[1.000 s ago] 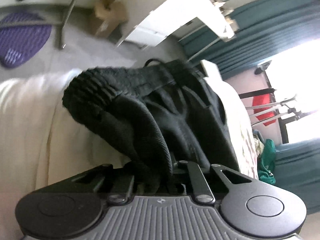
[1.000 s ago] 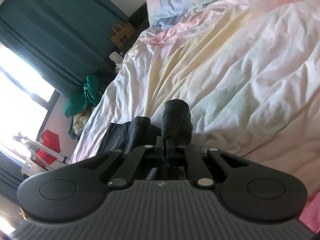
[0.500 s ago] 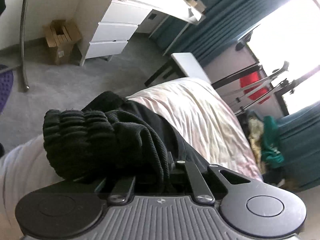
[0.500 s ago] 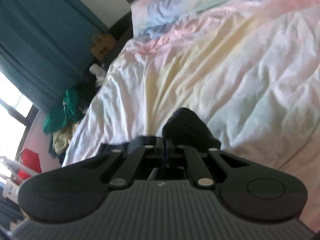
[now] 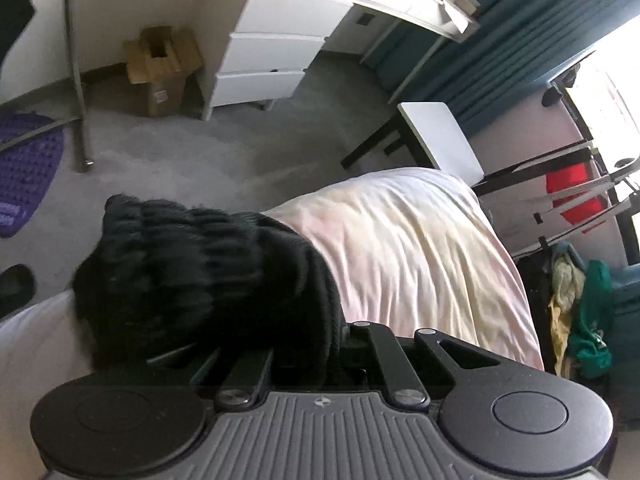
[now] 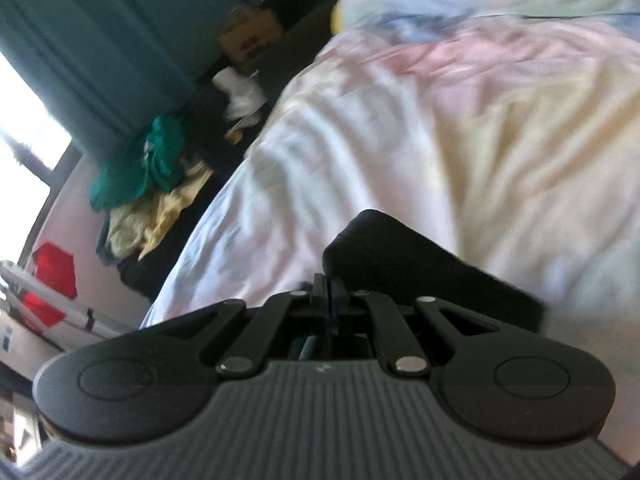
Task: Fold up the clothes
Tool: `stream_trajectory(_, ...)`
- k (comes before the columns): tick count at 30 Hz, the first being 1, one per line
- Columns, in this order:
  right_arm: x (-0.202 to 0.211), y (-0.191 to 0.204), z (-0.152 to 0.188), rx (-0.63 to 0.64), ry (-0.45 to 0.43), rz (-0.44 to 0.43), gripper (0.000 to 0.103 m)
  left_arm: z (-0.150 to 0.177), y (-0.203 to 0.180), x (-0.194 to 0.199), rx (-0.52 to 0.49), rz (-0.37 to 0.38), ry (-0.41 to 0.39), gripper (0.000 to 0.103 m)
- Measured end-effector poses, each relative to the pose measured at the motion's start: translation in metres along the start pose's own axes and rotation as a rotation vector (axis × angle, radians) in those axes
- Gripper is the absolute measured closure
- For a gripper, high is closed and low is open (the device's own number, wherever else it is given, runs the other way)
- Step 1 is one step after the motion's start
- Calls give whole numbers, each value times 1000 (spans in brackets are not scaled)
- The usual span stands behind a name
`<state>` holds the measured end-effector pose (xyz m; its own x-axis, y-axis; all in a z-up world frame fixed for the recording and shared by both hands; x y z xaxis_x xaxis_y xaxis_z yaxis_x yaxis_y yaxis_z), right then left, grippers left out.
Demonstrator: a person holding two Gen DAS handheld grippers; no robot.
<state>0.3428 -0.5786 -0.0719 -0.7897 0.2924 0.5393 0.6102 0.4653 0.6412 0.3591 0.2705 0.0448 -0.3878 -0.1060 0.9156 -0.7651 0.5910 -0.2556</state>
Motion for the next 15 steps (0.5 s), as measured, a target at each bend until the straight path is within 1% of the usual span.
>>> stream_trajectory(2,-36,13,7,30,18,-6,99,-5,-8,-37,10,10,6,95)
stream_trajectory(5,-81,20,22,89,54,-17,98,-5,-19,-91,-43,-18,-4,94)
stream_trajectory(7,-97,19,31,107,80,-14,98,-1,-21,-107,-61,-24,-13,89)
stream_trajectory(8,-103,17,36,111,93,-10,95,1,-21,-112,-68,-24,-16,89)
stream_trajectory(9,-107,15,39,107,106,-16,95,4,-22,-113,-84,-21,-27,87)
stream_trajectory(10,-106,12,41,95,122,-38,94,6,-25,-109,-117,-25,-47,80)
stream_trajectory(11,-104,9,41,85,142,-62,90,9,-27,-104,-157,-29,-65,76)
stream_trajectory(12,-97,7,41,82,153,-85,86,13,-29,-96,-194,-23,-84,68)
stream_trajectory(13,-85,6,42,90,150,-109,72,16,-29,-87,-227,-16,-109,56)
stream_trajectory(14,-72,4,43,97,147,-133,54,21,-29,-75,-252,-4,-140,47)
stream_trajectory(15,-59,2,44,109,140,-155,48,27,-27,-60,-268,14,-177,28)
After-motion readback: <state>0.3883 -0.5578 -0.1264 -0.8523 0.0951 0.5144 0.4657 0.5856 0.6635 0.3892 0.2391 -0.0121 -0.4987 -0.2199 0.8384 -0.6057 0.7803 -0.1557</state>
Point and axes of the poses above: each gripper's, at about its wrist camera, not at the fingertips, and x roughly against the way its jaws point, y to its left, z to its underside, the point moved 4 cm from there along -x, roughly the way its jaws point, and after that the axes turned 14 degrees about -z, right-handed, at the moved point
